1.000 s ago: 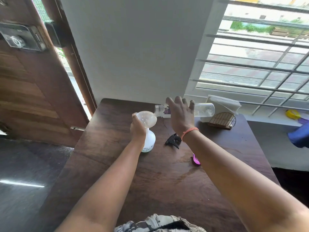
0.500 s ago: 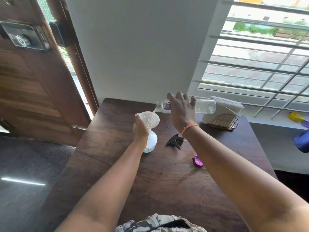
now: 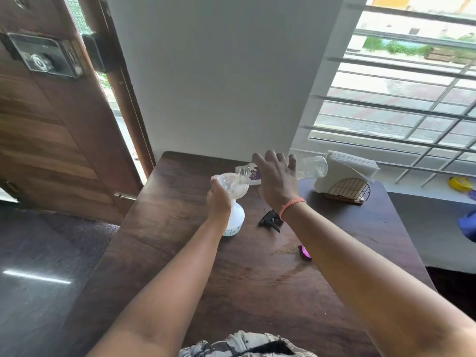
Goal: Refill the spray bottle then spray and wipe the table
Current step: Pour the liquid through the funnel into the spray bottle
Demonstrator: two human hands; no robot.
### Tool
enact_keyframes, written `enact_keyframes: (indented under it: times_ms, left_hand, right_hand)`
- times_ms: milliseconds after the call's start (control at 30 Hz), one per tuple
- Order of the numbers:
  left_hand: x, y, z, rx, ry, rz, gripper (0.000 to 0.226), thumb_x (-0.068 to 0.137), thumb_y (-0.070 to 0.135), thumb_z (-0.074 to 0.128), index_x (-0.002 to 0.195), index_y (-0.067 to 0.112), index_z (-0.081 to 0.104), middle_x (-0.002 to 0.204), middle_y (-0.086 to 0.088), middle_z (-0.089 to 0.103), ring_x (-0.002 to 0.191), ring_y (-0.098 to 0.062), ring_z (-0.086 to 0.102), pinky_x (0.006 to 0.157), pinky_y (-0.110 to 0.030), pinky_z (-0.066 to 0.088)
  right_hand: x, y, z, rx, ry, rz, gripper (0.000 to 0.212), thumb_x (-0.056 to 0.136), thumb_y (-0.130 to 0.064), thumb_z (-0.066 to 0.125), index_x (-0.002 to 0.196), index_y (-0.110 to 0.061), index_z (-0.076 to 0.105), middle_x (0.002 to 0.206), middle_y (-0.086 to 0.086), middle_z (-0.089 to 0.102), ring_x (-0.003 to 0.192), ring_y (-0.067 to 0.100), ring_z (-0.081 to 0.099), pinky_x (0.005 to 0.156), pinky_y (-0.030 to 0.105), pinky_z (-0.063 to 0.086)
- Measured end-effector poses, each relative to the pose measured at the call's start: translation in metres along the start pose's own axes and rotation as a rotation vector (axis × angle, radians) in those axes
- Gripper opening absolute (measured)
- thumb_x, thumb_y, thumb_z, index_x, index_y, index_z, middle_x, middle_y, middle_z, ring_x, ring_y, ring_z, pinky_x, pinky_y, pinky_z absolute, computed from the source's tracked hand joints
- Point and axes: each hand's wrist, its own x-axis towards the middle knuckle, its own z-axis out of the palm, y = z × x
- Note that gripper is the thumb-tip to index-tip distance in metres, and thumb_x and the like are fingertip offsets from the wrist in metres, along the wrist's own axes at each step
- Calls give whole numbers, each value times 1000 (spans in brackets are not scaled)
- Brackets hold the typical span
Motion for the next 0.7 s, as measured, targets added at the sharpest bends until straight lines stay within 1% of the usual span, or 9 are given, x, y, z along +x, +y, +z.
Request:
enact_keyframes:
  times_ms: [100,233,367,467,533,633,700]
  left_hand:
    - [0,0,0,3,-6,3,61,92,58,28,116,18,65,116,-5,68,109,-26,61,106,-44,43]
    - [-1,-1,-1,0,-7,3,56,89,60,29,106,23,66,112,-4,69,107,-25,62,105,-43,44]
    - [0,-1,-1,2,-8,0,53,93,57,29,110,21,65,114,-4,68,109,-25,61,105,-42,44]
    - [0,0,-1,8,-3,1,58,94,57,28,116,18,64,117,-5,67,110,-26,61,105,-43,44]
    - [0,0,-1,17,0,1,59,94,57,27,119,17,64,119,-6,67,111,-26,60,106,-43,43]
    - [0,0,-1,21,-7,5,52,96,55,28,110,21,63,115,-5,67,108,-25,61,104,-41,45]
    - [0,-1,-1,28,-9,10,48,97,54,28,108,23,63,112,-5,67,107,-24,61,102,-39,45]
  right_hand:
    - [-4,4,3,-23,-8,7,50,68,3,57,109,-23,55,101,7,53,98,33,50,106,55,26]
    - [-5,5,6,-59,2,-12,40,72,1,58,104,-23,59,101,6,53,98,32,50,109,55,22]
    - [-4,3,7,-108,36,-37,37,70,-1,65,100,-22,64,102,5,53,98,31,52,110,54,14]
    - [-3,0,4,-125,53,-61,32,71,-1,64,98,-20,66,102,8,53,100,32,52,111,55,9]
    - [-3,-1,1,-128,34,-73,34,71,-1,63,100,-19,66,105,9,53,103,33,51,112,55,6]
    - [-3,-2,0,-157,31,-79,38,67,2,64,99,-18,66,105,10,53,103,34,51,113,57,8]
    - [-4,-3,1,-182,39,-86,39,65,2,65,99,-18,66,105,10,53,102,34,51,113,58,9]
